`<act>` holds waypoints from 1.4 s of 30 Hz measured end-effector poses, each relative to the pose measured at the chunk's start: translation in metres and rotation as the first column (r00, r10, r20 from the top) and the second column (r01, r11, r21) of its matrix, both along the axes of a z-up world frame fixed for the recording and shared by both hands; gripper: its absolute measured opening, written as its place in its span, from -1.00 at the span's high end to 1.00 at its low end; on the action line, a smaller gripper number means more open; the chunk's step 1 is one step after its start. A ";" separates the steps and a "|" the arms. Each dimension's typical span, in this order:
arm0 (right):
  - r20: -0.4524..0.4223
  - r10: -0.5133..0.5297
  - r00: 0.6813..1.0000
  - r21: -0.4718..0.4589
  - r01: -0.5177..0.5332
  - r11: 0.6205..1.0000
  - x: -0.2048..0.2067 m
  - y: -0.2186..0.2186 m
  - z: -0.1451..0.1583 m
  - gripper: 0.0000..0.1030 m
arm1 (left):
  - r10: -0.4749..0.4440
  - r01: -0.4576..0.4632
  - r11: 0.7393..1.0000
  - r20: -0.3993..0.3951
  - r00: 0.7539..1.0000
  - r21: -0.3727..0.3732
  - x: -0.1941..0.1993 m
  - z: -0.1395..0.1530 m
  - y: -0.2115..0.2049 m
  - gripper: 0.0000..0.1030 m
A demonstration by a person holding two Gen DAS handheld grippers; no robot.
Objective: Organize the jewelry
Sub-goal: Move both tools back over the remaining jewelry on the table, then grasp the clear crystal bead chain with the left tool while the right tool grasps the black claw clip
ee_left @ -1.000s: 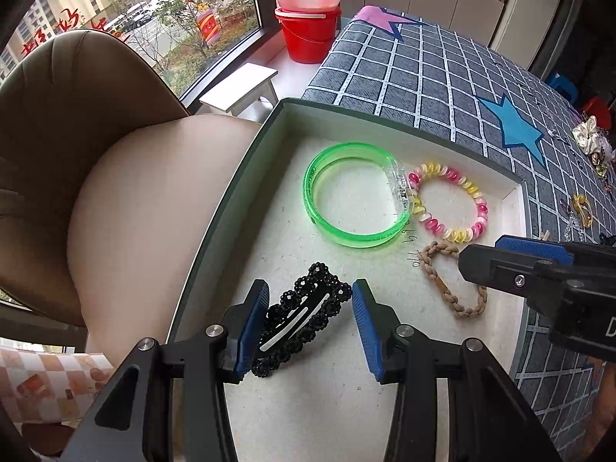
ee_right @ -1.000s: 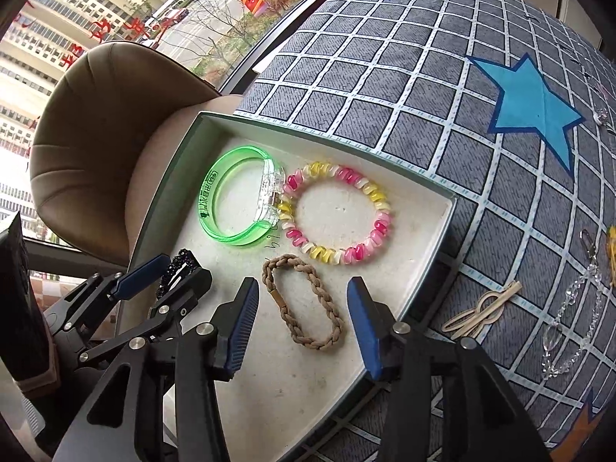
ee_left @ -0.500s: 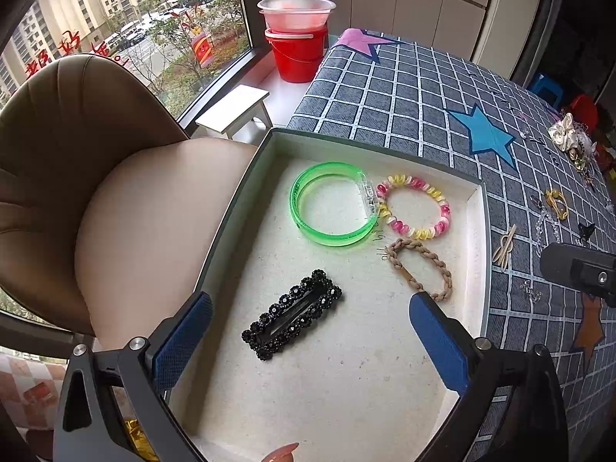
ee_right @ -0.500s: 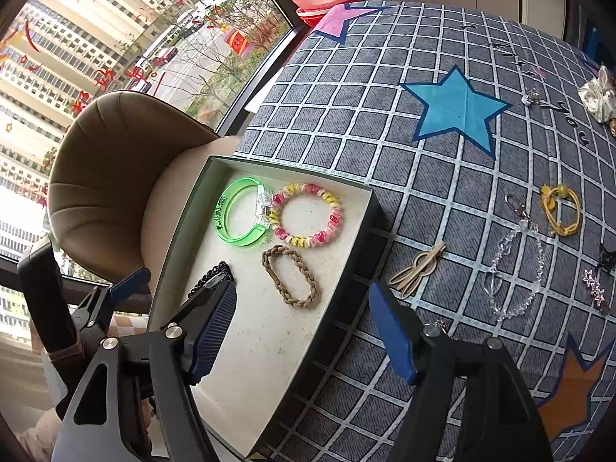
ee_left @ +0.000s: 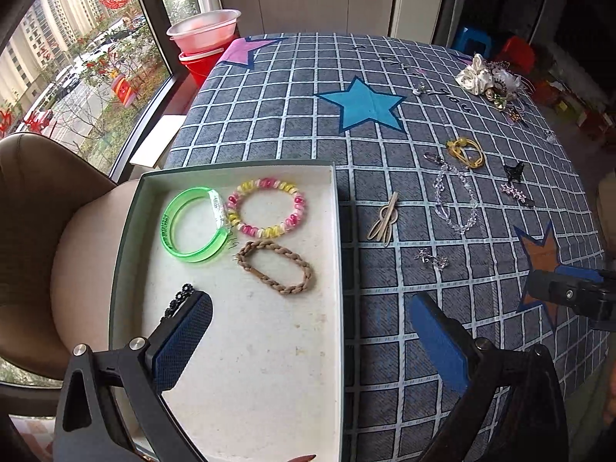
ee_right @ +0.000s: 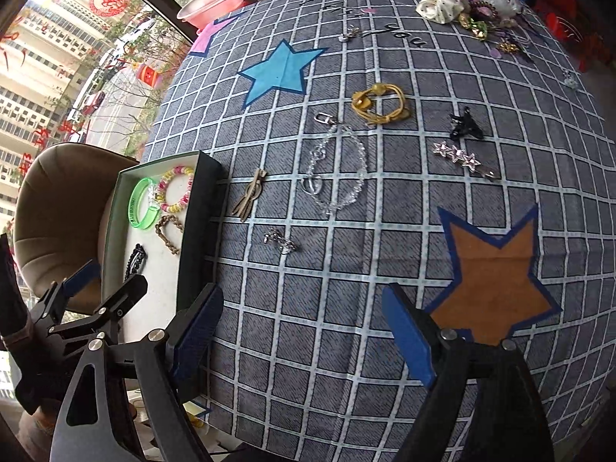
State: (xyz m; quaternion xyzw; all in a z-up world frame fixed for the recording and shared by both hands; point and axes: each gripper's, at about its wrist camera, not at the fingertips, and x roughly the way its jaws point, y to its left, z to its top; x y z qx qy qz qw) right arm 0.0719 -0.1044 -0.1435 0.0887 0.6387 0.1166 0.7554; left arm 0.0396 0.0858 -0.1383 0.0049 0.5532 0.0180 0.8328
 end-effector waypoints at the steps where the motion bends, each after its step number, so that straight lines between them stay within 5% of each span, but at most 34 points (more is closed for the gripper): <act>1: -0.005 -0.028 1.000 -0.013 0.028 1.000 -0.002 -0.012 -0.002 -0.68 | -0.018 0.018 1.000 -0.010 1.000 -0.005 0.006 -0.002 -0.008 -1.00; 12: -0.002 -0.171 0.985 -0.063 0.170 0.983 0.025 -0.090 -0.013 -0.68 | -0.083 0.084 0.996 -0.058 0.995 0.005 0.068 -0.017 -0.070 -1.00; 27: 0.015 -0.021 1.000 -0.026 0.022 0.999 0.116 -0.085 -0.034 -0.67 | -0.081 0.078 0.997 -0.120 0.989 -0.025 0.126 -0.058 -0.116 -1.00; 42: 0.026 0.140 0.990 -0.097 -0.136 0.986 0.142 -0.050 -0.053 -0.08 | -0.073 0.069 0.997 -0.157 0.985 -0.029 0.139 -0.083 -0.132 -1.00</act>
